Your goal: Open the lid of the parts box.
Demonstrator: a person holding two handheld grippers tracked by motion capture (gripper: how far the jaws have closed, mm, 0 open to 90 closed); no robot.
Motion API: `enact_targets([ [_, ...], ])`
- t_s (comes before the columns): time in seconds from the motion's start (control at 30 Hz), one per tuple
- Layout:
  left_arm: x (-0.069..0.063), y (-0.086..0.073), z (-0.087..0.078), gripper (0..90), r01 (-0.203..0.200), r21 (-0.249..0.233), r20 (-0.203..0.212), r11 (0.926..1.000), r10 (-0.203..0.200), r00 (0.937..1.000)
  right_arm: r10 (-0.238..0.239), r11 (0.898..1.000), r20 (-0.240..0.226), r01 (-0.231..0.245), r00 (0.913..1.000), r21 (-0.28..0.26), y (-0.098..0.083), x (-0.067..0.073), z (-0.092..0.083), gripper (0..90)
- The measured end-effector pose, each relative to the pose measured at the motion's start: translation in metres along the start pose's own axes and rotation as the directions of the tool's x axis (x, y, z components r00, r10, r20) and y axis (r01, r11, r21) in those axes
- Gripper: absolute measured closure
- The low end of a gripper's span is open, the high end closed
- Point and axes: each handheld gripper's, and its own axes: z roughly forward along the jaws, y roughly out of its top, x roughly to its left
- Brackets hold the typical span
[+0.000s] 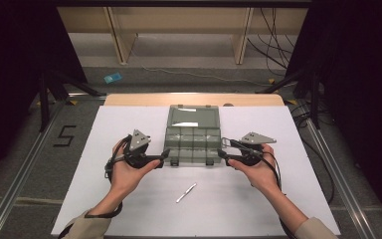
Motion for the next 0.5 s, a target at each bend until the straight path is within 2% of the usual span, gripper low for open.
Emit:
enact_targets([
  [0.03,-0.001,-0.002,-0.003,15.6,0.003,0.0,-0.001,1.0,-0.003,1.0,-0.018,1.0,0.009,0.018,0.9998,0.016,-0.001,0.001,-0.003,34.4],
  [0.07,-0.003,-0.004,-0.005,15.6,-0.001,0.0,0.003,1.0,0.001,1.0,-0.011,1.0,-0.008,0.011,0.9999,0.018,-0.002,0.002,-0.005,34.2],
  [0.13,-0.005,-0.008,-0.009,15.6,-0.011,0.002,0.005,0.9999,0.011,0.9999,-0.035,0.999,-0.012,0.035,0.9993,-0.009,-0.005,0.003,-0.006,33.9],
  [0.17,-0.007,-0.01,-0.011,15.6,-0.015,0.005,0.003,0.9999,0.015,0.9999,-0.03,0.999,-0.009,0.03,0.9995,0.015,-0.005,0.005,-0.01,33.8],
  [0.2,-0.007,-0.013,-0.012,15.7,-0.017,0.007,0.005,0.9998,0.017,0.9998,-0.017,1.0,-0.031,0.017,0.9994,0.007,-0.007,0.008,-0.011,33.6],
  [0.27,-0.008,-0.017,-0.014,15.9,-0.024,0.017,0.008,0.9996,0.024,0.9997,-0.026,1.0,-0.049,0.025,0.9985,-0.007,-0.011,0.011,-0.012,33.3],
  [0.3,-0.008,-0.018,-0.015,16.0,-0.032,0.022,0.009,0.9993,0.032,0.9995,-0.031,0.999,-0.054,0.031,0.9981,0.01,-0.012,0.012,-0.015,33.0],
  [0.33,-0.008,-0.019,-0.015,16.0,-0.033,0.026,0.009,0.9991,0.033,0.9994,-0.029,1.0,-0.065,0.029,0.9974,0.003,-0.014,0.014,-0.015,32.7],
  [0.37,-0.008,-0.02,-0.015,16.0,-0.034,0.024,0.009,0.9992,0.033,0.9994,-0.053,0.999,-0.059,0.054,0.9969,0.002,-0.016,0.014,-0.016,32.3],
  [0.4,-0.009,-0.02,-0.015,16.1,-0.028,0.022,0.007,0.9994,0.028,0.9996,-0.041,0.999,-0.062,0.041,0.9972,0.008,-0.016,0.016,-0.018,32.1],
  [0.43,-0.009,-0.02,-0.015,16.1,-0.027,0.021,0.007,0.9994,0.027,0.9996,-0.057,0.998,-0.056,0.058,0.9968,0.014,-0.017,0.016,-0.019,32.0],
  [0.5,-0.01,-0.019,-0.015,16.1,-0.032,0.018,0.007,0.9993,0.032,0.9995,-0.047,0.999,-0.069,0.048,0.9965,0.013,-0.017,0.018,-0.02,31.9],
])
